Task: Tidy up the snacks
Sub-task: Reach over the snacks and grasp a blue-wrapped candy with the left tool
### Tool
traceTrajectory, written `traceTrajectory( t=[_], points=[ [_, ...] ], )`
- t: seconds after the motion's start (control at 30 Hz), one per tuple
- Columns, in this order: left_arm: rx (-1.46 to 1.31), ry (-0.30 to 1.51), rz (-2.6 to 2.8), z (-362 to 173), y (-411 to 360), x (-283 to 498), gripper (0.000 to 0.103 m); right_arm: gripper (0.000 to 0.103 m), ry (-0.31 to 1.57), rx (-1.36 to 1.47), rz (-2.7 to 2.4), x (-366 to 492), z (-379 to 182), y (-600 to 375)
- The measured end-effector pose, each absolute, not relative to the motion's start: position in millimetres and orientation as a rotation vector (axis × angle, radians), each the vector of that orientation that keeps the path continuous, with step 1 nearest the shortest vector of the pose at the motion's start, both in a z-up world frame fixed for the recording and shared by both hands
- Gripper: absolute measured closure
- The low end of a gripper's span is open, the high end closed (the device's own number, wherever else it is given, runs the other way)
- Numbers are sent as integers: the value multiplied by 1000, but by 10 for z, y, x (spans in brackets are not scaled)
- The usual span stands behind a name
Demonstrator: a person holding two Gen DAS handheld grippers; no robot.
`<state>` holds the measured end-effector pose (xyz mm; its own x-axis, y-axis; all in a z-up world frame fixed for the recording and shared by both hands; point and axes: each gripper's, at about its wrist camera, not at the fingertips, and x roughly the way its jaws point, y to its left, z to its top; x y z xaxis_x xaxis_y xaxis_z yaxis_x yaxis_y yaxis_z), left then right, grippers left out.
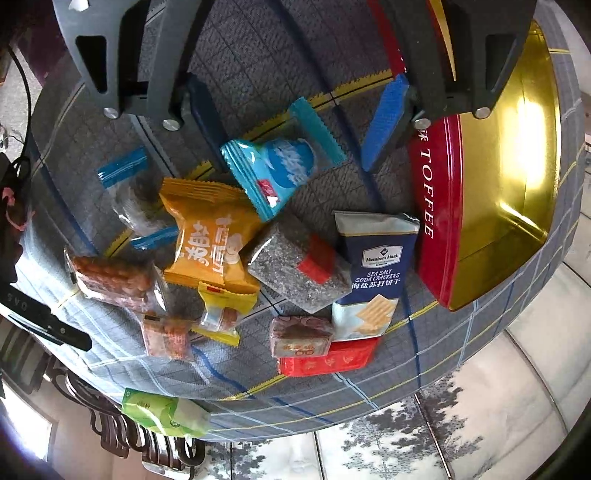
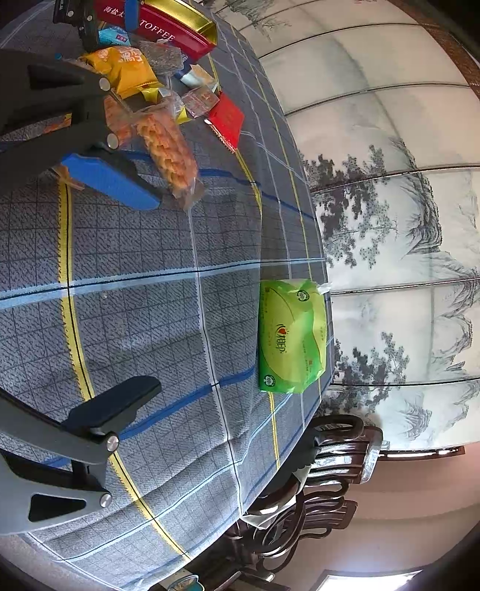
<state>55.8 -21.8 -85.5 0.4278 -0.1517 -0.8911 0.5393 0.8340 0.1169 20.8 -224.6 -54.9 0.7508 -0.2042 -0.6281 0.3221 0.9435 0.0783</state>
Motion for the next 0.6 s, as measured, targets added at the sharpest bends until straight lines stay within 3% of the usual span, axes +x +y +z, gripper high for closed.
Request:
traceTrajectory(
  t=[0.17, 0.23, 0.3, 0.6],
  points=[
    [416, 1044, -453, -850, -229, 555, 47, 9, 663, 186, -291, 207, -550, -2247],
    [406, 1036, -464, -838, -239, 541, 74, 9, 663, 187, -290, 206, -550, -2247],
    [450, 998, -408, -838, -273, 512, 80, 9, 663, 187, -291, 207, -550, -2245],
    [425, 935, -328, -659, -287, 277, 80, 9, 671, 189, -288, 205, -581, -2247]
  ],
)
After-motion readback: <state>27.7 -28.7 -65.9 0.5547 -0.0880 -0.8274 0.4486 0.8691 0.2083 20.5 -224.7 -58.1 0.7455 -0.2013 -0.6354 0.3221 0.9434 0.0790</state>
